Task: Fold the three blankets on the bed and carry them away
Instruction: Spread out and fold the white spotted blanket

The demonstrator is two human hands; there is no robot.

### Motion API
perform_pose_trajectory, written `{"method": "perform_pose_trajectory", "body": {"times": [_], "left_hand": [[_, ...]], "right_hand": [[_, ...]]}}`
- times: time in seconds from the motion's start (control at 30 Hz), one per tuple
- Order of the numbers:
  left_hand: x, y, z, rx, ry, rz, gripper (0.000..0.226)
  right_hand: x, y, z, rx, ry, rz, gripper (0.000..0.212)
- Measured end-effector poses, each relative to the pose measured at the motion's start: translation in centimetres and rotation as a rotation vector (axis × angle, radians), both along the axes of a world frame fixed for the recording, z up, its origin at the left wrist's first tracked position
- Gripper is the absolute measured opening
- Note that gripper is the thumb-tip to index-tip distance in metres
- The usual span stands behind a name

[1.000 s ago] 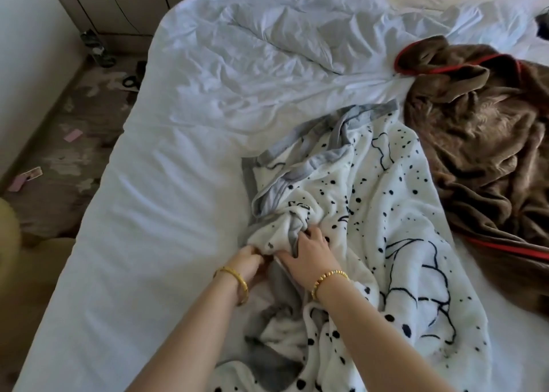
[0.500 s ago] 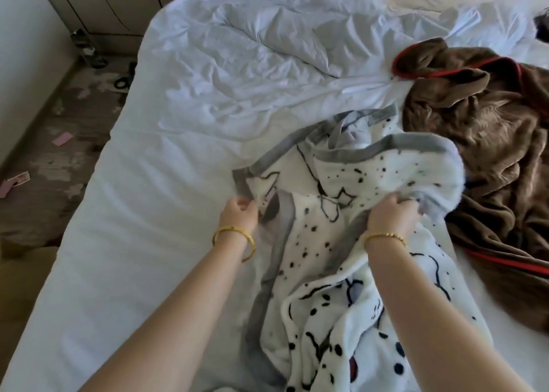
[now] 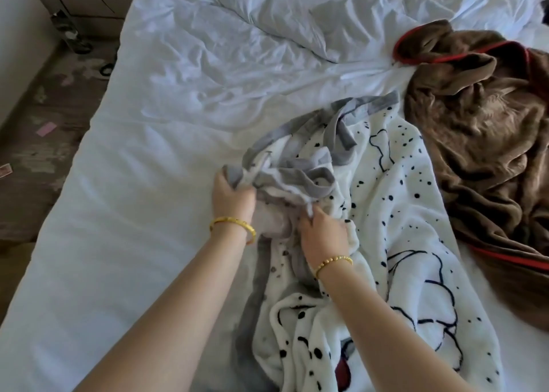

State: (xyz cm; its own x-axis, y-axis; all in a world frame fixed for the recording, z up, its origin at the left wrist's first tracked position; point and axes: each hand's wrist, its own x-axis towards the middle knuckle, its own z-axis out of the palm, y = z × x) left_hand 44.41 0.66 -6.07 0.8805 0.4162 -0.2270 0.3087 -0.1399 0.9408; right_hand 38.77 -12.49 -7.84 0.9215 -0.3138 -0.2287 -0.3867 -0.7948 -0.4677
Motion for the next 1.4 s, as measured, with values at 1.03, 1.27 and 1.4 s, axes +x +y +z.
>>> {"method": "perform_pose_trajectory", "body": {"times": [1.03, 1.27, 1.4], "left_hand": [[-3.3, 9.7, 0.7, -0.179, 0.289, -0.227, 0.028], [-3.5, 8.4, 1.6, -0.135, 0.286, -0.323, 0.043], [-3.3, 7.9, 1.3, 0.141, 0.248, -0.198, 0.038]], "right_hand": [[-0.8, 11.4, -0.1, 0.286, -0.26, 0.473, 0.035], [0.0, 11.6, 0.2, 0.303, -0.223, 0.417, 0.039], [-0.2, 11.4, 0.9, 0.345, -0.193, 0.524, 0.035]]}}
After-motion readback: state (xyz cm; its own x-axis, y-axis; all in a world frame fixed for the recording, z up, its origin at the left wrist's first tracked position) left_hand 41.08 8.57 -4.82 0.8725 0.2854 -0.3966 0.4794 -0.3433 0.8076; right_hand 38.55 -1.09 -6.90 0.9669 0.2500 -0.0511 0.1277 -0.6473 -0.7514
